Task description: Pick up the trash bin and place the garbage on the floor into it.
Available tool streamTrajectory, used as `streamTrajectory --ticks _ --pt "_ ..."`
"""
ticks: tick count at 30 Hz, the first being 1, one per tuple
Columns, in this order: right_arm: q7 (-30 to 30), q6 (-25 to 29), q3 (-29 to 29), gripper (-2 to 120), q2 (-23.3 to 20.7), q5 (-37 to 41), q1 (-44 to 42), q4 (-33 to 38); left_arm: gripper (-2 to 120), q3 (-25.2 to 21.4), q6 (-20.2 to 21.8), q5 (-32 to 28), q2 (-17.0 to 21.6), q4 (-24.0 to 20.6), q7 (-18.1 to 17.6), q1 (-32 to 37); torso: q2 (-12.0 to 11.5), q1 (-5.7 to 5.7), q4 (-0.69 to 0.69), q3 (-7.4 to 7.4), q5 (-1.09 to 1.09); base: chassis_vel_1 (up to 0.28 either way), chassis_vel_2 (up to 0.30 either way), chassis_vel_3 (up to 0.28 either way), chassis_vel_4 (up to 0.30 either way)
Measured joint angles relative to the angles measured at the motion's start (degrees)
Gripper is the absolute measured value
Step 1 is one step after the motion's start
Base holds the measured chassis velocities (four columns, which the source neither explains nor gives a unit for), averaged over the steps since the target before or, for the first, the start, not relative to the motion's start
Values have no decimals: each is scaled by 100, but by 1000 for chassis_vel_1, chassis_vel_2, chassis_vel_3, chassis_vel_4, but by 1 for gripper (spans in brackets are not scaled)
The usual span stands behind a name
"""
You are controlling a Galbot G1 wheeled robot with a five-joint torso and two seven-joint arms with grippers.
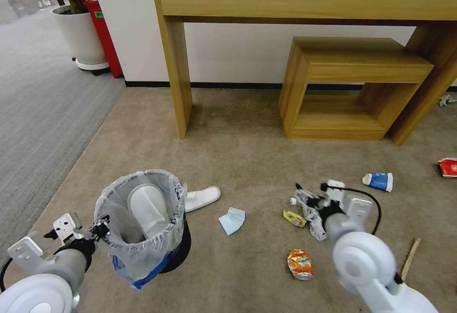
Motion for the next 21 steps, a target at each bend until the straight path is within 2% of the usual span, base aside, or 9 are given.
streamTrajectory --ticks 8,11,12,15,16,17,19,20,21 --pt "-679 -292 74 100 -501 -315 -392 58 3 -3 0 4 -61 60 23 14 0 0 0 1 -1 0 0 0 0" --pt "-1631 -338 -49 100 -1033 -684 -381 -28 3 -91 0 -41 -23 70 27 -11 0 0 -1 1 -1 0 0 0 0" --pt "-1631 -338 -49 100 -1033 -684 -381 -28 3 -91 0 -41 -23 70 27 -11 0 0 -1 1 -1 0 0 0 0" --pt "-2897 -7 -291 100 -1601 -1528 -213 -246 3 -221 0 -64 46 106 26 -34 0 0 0 1 -1 0 0 0 0" --pt "-2897 -7 -291 100 -1601 -1528 -213 -246 3 -221 0 -64 46 106 26 -34 0 0 0 1 -1 0 0 0 0" --pt "-3345 94 -307 100 -1723 -1726 -177 -315 3 -250 0 -47 69 123 19 -32 0 0 0 1 -1 0 0 0 0" --pt "-4925 660 -265 100 -2042 -2438 -108 -621 3 -320 0 -32 121 152 -1 2 0 0 0 1 -1 0 0 0 0" --pt "-4925 660 -265 100 -2042 -2438 -108 -621 3 -320 0 -32 121 152 -1 2 0 0 0 1 -1 0 0 0 0" --pt "-5679 1056 -232 100 -2161 -2841 -50 -836 3 -333 0 -33 133 156 -3 15 0 0 1 1 -3 0 0 0 0"
